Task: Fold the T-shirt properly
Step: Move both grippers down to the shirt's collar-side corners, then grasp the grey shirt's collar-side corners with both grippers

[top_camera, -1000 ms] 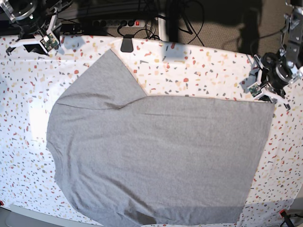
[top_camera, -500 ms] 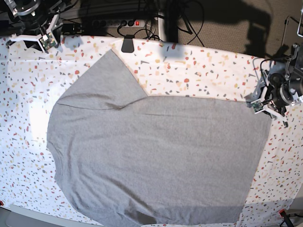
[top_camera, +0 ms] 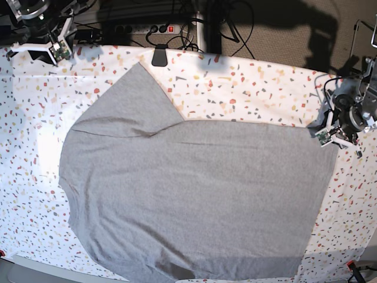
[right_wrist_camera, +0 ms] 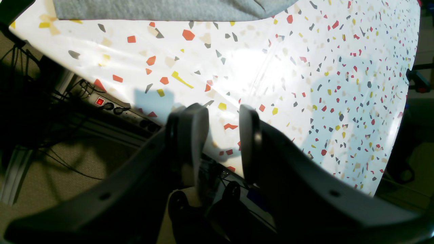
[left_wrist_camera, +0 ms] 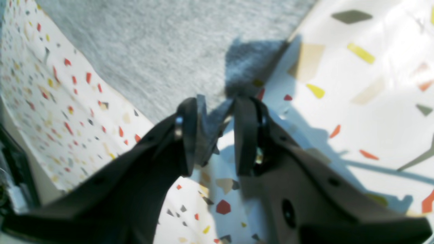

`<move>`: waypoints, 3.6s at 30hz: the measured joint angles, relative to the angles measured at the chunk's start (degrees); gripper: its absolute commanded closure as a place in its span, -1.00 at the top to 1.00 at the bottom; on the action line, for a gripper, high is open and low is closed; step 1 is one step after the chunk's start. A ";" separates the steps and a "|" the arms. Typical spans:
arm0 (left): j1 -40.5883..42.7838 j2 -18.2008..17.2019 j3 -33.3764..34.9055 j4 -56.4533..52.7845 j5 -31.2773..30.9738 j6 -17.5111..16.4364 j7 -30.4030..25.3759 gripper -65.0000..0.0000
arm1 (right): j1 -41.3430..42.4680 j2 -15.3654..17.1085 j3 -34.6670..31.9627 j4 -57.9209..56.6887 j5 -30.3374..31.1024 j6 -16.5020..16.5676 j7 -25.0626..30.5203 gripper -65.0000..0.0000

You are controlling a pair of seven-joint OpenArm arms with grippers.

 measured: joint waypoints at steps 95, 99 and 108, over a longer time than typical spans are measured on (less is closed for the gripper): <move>4.11 1.25 0.33 -0.72 -2.56 18.88 1.60 -1.00 | 38.42 15.91 -40.59 -26.43 -13.53 9.38 2.05 -0.04; 3.98 1.25 0.33 -0.72 -2.56 18.91 1.84 -1.00 | 40.96 16.02 -43.91 -28.57 -16.59 9.01 2.75 -0.04; 3.98 1.25 0.33 -0.72 -2.56 18.88 1.84 -1.00 | 47.32 15.85 -47.82 -34.10 -15.19 9.14 3.74 -0.04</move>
